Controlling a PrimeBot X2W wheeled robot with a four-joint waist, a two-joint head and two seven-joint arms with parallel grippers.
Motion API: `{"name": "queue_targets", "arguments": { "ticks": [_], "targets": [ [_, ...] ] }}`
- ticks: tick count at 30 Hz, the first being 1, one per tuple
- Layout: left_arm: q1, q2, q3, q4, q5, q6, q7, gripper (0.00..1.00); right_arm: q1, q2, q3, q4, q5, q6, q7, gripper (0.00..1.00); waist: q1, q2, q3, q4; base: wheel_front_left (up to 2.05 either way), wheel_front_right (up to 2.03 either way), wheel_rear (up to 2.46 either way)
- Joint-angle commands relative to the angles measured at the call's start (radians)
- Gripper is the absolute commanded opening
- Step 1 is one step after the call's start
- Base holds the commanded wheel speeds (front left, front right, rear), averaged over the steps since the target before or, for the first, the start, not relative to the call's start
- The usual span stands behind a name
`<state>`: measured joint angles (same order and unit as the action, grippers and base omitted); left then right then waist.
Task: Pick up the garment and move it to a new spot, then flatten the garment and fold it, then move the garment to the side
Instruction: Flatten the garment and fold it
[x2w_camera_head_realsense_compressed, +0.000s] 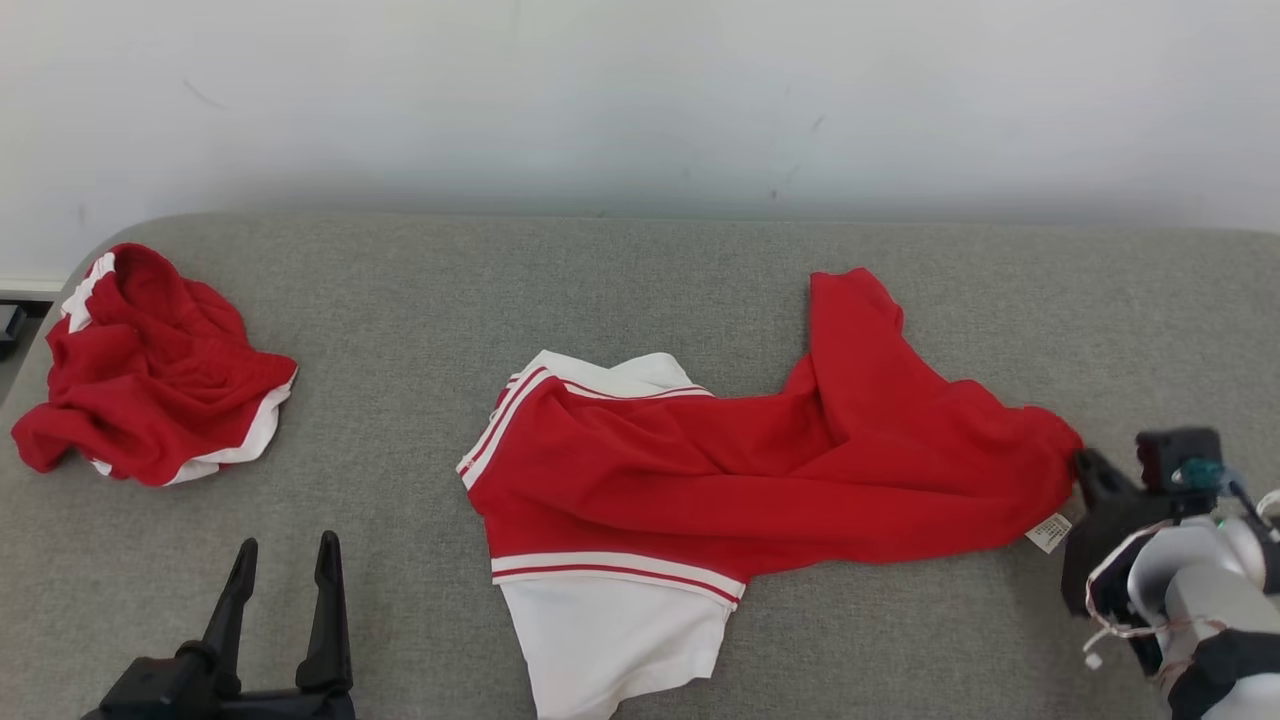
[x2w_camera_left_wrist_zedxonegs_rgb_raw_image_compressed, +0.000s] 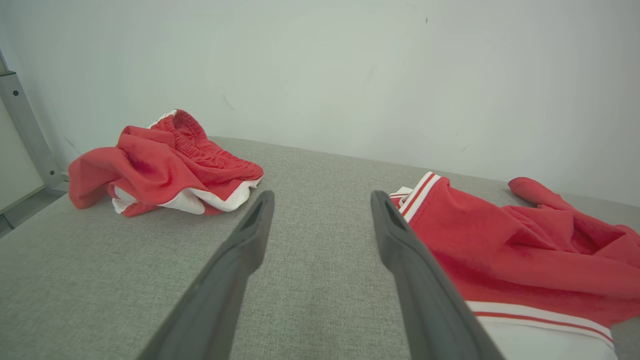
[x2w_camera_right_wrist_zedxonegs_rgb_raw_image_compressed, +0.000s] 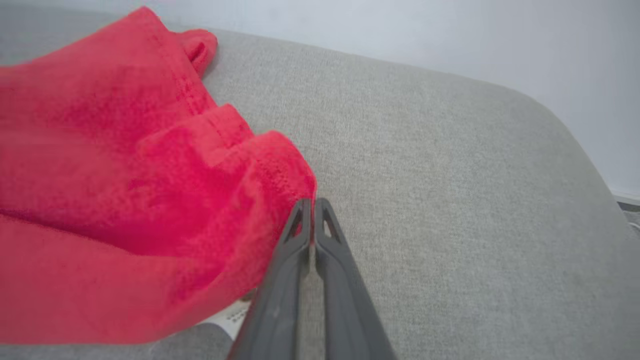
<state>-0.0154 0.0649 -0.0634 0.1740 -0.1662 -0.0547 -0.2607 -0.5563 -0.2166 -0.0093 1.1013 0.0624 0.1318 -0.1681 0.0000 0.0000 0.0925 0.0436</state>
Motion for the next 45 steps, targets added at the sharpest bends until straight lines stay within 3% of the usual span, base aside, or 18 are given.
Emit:
{"name": "queue_targets", "arguments": {
  "ticks": [1, 12, 22, 31, 35, 45],
  "targets": [
    [-0.011, 0.002, 0.005, -0.001, -0.001, -0.005, -0.006, 1.00, -0.015, -0.009, -0.001, -0.020, 0.017, -0.002, -0.022, 0.00, 0.0000, 0.0000, -0.001, -0.002, 0.00, 0.00, 0.00],
    [0.000, -0.002, 0.003, -0.002, -0.003, -0.006, -0.006, 1.00, 0.018, -0.023, 0.039, -0.223, 0.105, -0.002, -0.052, 0.00, 0.0000, 0.0000, -0.005, -0.008, 0.00, 0.00, 0.00],
    [0.005, -0.004, -0.002, 0.004, -0.002, -0.005, -0.006, 1.00, 0.133, -0.061, 0.037, -0.351, 0.168, -0.002, 0.098, 0.00, 0.0000, 0.0000, -0.009, -0.008, 0.00, 0.00, 0.00],
    [0.018, -0.004, 0.004, 0.002, -0.005, -0.003, -0.006, 1.00, 0.331, -0.107, 0.004, -0.610, 0.274, -0.002, 0.234, 0.00, 0.0000, 0.0000, -0.017, -0.036, 0.00, 0.00, 0.00],
    [0.006, -0.003, 0.003, 0.005, 0.000, -0.006, -0.006, 1.00, 0.393, -0.083, -0.023, -0.704, 0.278, -0.002, 0.301, 0.00, 0.0000, 0.0000, -0.013, -0.053, 0.00, 0.00, 0.00],
    [-0.003, -0.004, 0.003, 0.013, 0.002, -0.012, -0.006, 1.00, 0.390, -0.043, -0.077, -0.630, 0.150, -0.002, 0.313, 0.00, 0.0000, 0.0000, -0.008, -0.058, 0.00, 0.00, 0.00]
  ]
}}
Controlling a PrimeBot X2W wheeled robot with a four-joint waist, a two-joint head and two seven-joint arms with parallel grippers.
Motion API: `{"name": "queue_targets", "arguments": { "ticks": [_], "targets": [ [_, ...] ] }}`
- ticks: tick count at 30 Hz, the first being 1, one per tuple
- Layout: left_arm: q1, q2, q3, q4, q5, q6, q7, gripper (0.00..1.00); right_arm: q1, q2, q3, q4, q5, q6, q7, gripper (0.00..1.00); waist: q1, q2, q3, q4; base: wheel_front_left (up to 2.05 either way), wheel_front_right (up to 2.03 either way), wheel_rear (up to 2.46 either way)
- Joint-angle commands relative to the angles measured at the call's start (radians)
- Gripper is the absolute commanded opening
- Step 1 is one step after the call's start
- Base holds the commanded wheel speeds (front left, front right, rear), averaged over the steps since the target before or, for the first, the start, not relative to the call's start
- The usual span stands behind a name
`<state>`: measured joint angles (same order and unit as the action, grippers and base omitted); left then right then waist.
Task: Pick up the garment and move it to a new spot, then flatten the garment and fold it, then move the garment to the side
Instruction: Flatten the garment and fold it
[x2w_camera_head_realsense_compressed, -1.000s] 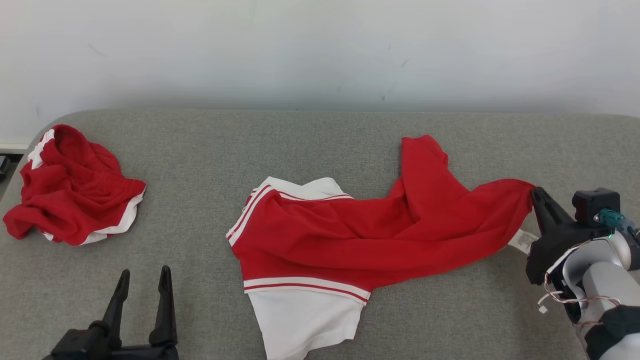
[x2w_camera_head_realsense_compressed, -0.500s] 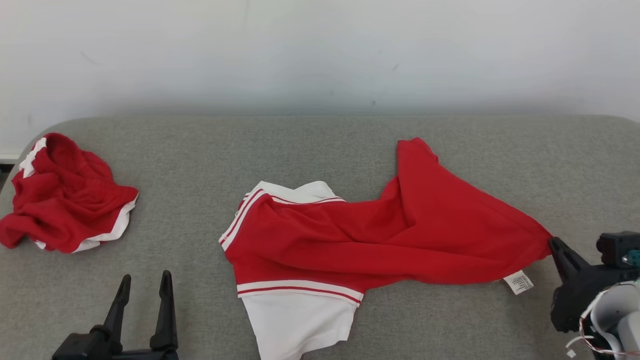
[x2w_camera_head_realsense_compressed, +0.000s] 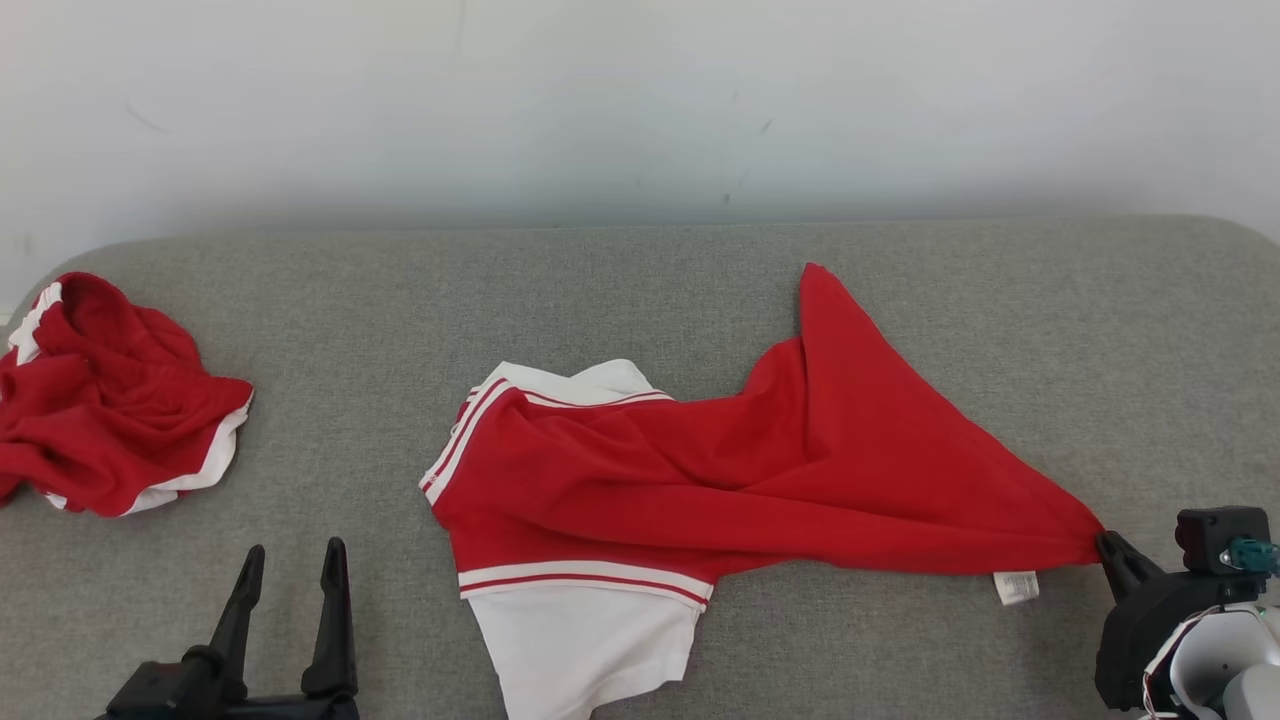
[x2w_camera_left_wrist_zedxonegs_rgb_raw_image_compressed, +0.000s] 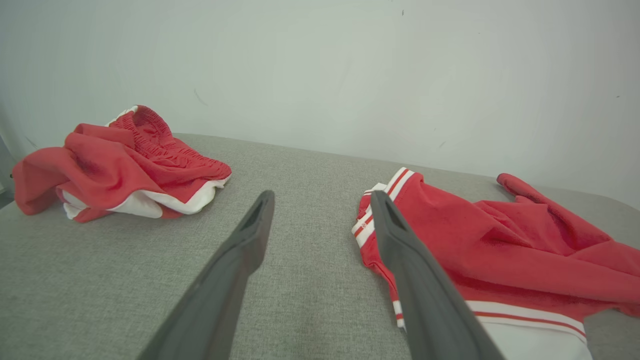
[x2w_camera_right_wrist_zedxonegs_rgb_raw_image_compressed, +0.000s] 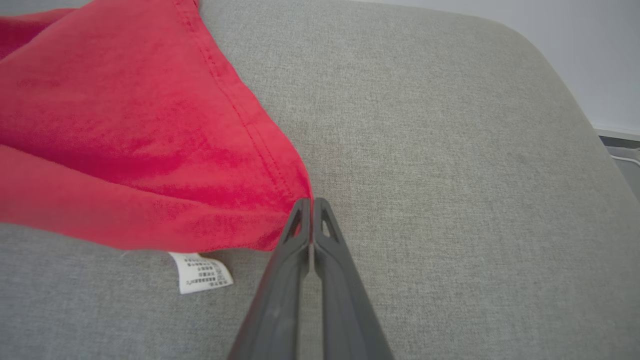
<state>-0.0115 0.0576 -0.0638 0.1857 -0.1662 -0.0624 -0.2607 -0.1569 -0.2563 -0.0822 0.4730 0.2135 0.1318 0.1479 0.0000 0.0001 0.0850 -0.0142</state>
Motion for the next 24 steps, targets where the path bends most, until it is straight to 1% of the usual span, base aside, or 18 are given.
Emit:
{"name": "queue_targets", "arguments": {
  "ticks": [1, 2, 3, 4, 8, 10, 11, 13, 17, 24],
  "targets": [
    [-0.006, 0.004, 0.006, 0.001, 0.002, -0.004, -0.006, 1.00, -0.013, 0.002, -0.012, 0.008, -0.015, -0.002, -0.010, 0.00, 0.0000, -0.0001, -0.001, 0.000, 0.00, 0.00, 0.00],
    [-0.005, 0.004, 0.007, 0.000, 0.003, -0.003, -0.006, 1.00, -0.015, 0.006, -0.020, 0.018, -0.031, -0.002, -0.015, 0.18, 0.0000, -0.0001, -0.001, -0.001, 0.00, 0.00, 0.00],
    [-0.004, 0.004, 0.009, 0.000, 0.003, -0.003, -0.006, 1.00, -0.017, 0.008, -0.029, 0.023, -0.043, -0.002, -0.024, 0.43, 0.0000, -0.0001, -0.002, -0.001, 0.00, 0.00, 0.00],
    [-0.003, 0.004, 0.010, -0.001, 0.003, -0.003, -0.006, 1.00, -0.022, 0.011, -0.038, 0.027, -0.052, -0.002, -0.036, 1.00, 0.0000, -0.0001, -0.002, -0.001, 0.00, 0.00, 0.00],
    [0.003, 0.004, 0.018, -0.007, 0.001, -0.001, -0.006, 1.00, -0.036, 0.023, -0.066, 0.012, -0.090, -0.002, -0.104, 1.00, 0.0000, -0.0001, -0.007, -0.007, 0.00, 0.00, 0.00],
    [0.006, 0.003, 0.022, -0.012, 0.001, 0.001, -0.006, 1.00, -0.043, 0.033, -0.073, -0.002, -0.082, -0.002, -0.150, 1.00, 0.0000, -0.0001, -0.009, -0.010, 0.00, 0.00, 0.00],
    [0.007, 0.004, 0.023, -0.012, 0.002, 0.001, -0.006, 1.00, -0.044, 0.029, -0.070, -0.007, -0.092, -0.002, -0.173, 1.00, 0.0000, -0.0001, -0.010, -0.011, 0.00, 0.00, 0.00],
    [0.008, 0.003, 0.025, -0.016, 0.004, 0.001, -0.006, 1.00, -0.051, 0.046, -0.059, -0.018, -0.075, -0.002, -0.223, 1.00, 0.0000, -0.0001, -0.012, -0.013, 0.00, 0.00, 0.00],
    [0.012, 0.004, 0.029, -0.022, 0.007, 0.002, -0.006, 1.00, -0.056, 0.052, -0.026, -0.033, -0.066, -0.002, -0.301, 1.00, 0.0000, -0.0001, -0.018, -0.016, 0.00, 0.00, 0.00],
    [0.029, 0.004, 0.044, -0.040, 0.011, 0.013, -0.006, 1.00, -0.045, 0.055, 0.013, -0.034, -0.046, -0.002, -0.354, 1.00, 0.0000, -0.0001, -0.042, -0.019, 0.00, 0.00, 0.00]
  ]
}}
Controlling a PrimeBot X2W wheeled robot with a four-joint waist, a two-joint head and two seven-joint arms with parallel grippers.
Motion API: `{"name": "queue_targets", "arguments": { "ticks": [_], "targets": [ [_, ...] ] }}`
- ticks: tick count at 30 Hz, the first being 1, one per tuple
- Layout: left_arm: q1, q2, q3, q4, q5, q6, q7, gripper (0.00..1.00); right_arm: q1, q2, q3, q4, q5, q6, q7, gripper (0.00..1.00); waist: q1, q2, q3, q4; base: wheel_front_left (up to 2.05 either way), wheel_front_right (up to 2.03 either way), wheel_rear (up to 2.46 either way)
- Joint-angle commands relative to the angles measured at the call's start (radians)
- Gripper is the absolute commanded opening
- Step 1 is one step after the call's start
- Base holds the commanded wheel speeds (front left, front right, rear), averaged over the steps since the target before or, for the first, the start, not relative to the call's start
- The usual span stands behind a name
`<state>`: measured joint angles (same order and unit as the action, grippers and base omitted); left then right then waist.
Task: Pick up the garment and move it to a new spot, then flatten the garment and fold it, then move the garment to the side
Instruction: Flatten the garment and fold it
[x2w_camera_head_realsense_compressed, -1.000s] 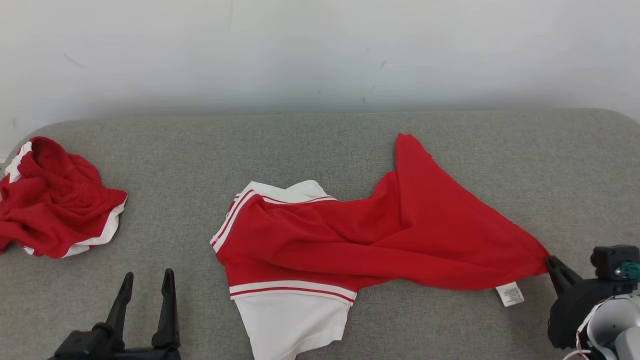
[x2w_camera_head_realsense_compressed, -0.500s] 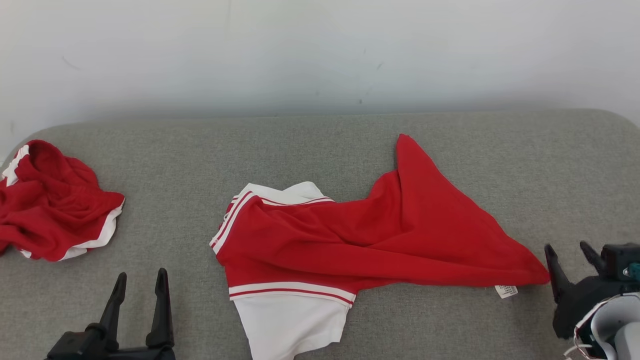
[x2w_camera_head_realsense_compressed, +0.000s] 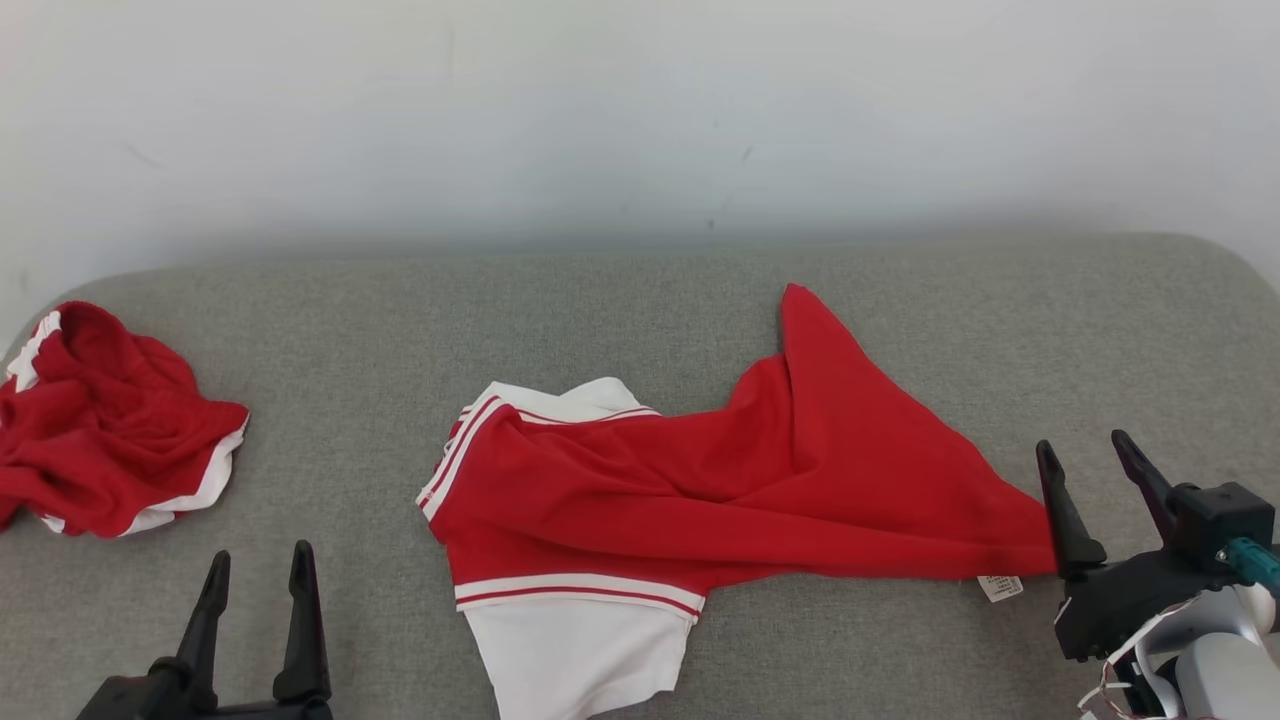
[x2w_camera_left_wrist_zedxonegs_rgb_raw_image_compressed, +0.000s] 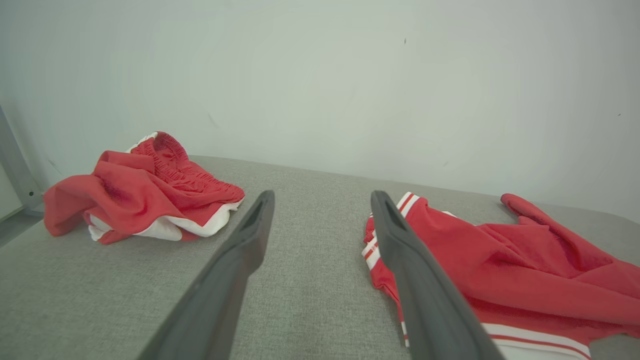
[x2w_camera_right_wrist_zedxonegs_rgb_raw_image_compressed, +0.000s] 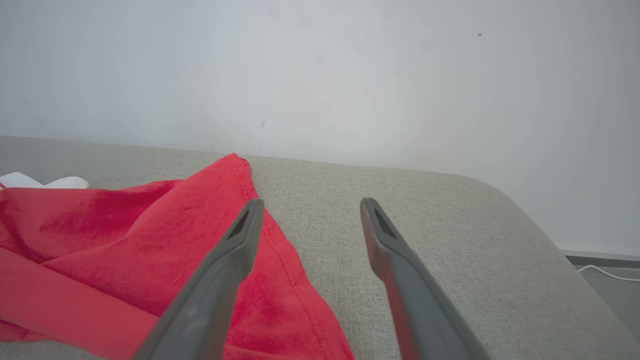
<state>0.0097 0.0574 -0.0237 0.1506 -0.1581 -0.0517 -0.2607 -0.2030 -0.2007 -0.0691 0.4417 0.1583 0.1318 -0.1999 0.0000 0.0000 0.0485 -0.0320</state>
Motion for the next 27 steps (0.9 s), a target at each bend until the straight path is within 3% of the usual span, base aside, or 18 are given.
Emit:
{"name": "queue_targets", "arguments": {
  "ticks": [1, 23, 27],
  "targets": [
    [0.010, 0.004, 0.007, -0.008, 0.003, 0.004, -0.006, 1.00, 0.005, 0.000, 0.005, -0.006, 0.012, -0.002, -0.009, 1.00, 0.0000, 0.0000, -0.010, -0.002, 0.00, 0.00, 0.00],
    [0.095, 0.023, 0.057, -0.059, -0.005, 0.031, -0.006, 1.00, 0.125, 0.056, 0.006, -0.148, 0.050, -0.002, -0.047, 1.00, 0.0000, 0.0000, -0.067, -0.020, 0.00, 0.00, 0.00],
    [0.117, 0.041, 0.051, -0.060, 0.012, 0.031, 0.009, 1.00, 0.149, 0.050, 0.037, -0.130, 0.058, -0.002, 0.017, 1.00, 0.0000, 0.0000, -0.082, -0.024, 0.00, 0.00, 0.00]
  ]
}}
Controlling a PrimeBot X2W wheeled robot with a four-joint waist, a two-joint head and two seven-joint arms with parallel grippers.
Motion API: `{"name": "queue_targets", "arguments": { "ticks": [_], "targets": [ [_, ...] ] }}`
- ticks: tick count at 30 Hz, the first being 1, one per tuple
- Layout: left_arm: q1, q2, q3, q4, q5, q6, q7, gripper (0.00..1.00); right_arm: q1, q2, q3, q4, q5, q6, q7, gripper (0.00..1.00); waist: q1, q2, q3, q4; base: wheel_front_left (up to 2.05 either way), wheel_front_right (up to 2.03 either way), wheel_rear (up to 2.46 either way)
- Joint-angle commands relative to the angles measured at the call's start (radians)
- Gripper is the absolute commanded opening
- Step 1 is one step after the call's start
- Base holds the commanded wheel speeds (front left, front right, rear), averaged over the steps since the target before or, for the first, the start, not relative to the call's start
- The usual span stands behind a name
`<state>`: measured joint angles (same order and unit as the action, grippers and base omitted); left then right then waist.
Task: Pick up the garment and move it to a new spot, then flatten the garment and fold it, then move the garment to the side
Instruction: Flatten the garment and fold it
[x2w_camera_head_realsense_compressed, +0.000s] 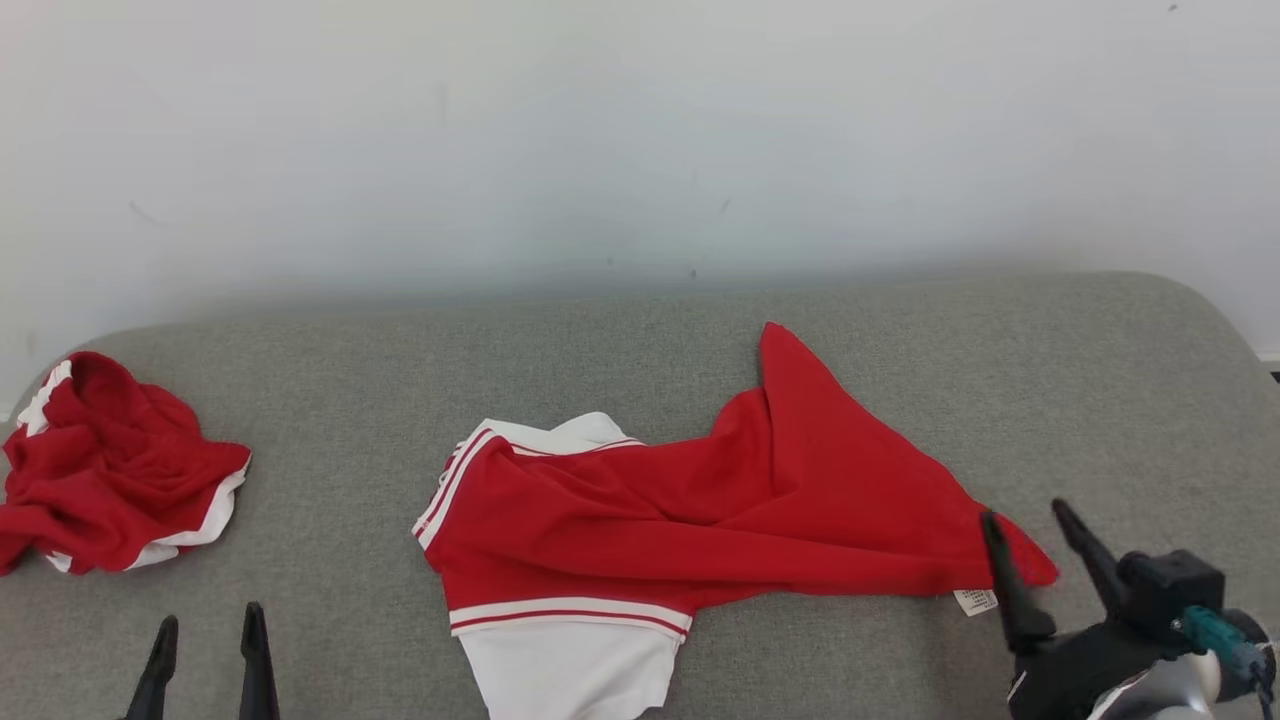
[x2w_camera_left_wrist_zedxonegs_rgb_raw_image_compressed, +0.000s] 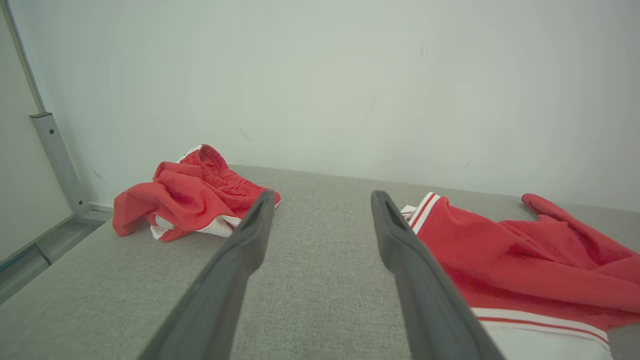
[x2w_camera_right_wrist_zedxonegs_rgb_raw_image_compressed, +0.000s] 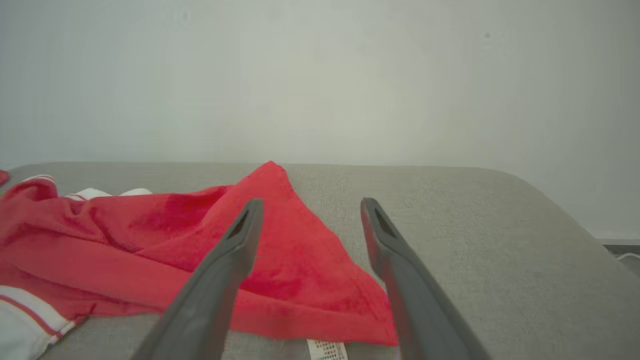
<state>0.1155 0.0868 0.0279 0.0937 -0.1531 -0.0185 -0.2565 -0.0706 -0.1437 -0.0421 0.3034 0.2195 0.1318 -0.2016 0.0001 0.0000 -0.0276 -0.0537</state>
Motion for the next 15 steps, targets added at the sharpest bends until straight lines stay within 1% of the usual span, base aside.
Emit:
{"name": "queue_targets", "arguments": {
  "ticks": [1, 3, 5, 9, 15],
  "targets": [
    [0.019, 0.018, -0.007, -0.002, 0.014, -0.004, 0.022, 1.00, 0.020, -0.012, 0.023, 0.007, 0.000, -0.002, 0.045, 1.00, -0.0001, 0.0000, -0.008, -0.003, 0.00, 0.00, 0.00],
    [0.028, 0.032, -0.012, -0.012, 0.026, 0.002, 0.052, 1.00, 0.012, -0.009, 0.026, -0.017, 0.024, -0.002, 0.086, 1.00, -0.0001, 0.0000, -0.014, -0.005, 0.00, 0.00, 0.00],
    [0.042, 0.047, -0.017, -0.027, 0.042, 0.009, 0.096, 1.00, 0.021, -0.010, 0.034, -0.040, 0.027, -0.002, 0.131, 1.00, -0.0001, 0.0000, -0.018, -0.008, 0.00, 0.00, 0.00],
    [0.059, 0.069, -0.020, -0.091, 0.050, 0.008, 0.165, 1.00, 0.038, -0.013, 0.025, -0.108, 0.018, -0.002, 0.195, 1.00, -0.0001, 0.0000, -0.024, -0.008, 0.00, 0.00, 0.00],
    [0.079, 0.079, -0.009, -0.170, 0.040, 0.018, 0.198, 1.00, 0.063, -0.001, 0.001, -0.173, 0.011, -0.002, 0.251, 1.00, -0.0001, 0.0000, -0.027, -0.007, 0.00, 0.00, 0.00]
  ]
}}
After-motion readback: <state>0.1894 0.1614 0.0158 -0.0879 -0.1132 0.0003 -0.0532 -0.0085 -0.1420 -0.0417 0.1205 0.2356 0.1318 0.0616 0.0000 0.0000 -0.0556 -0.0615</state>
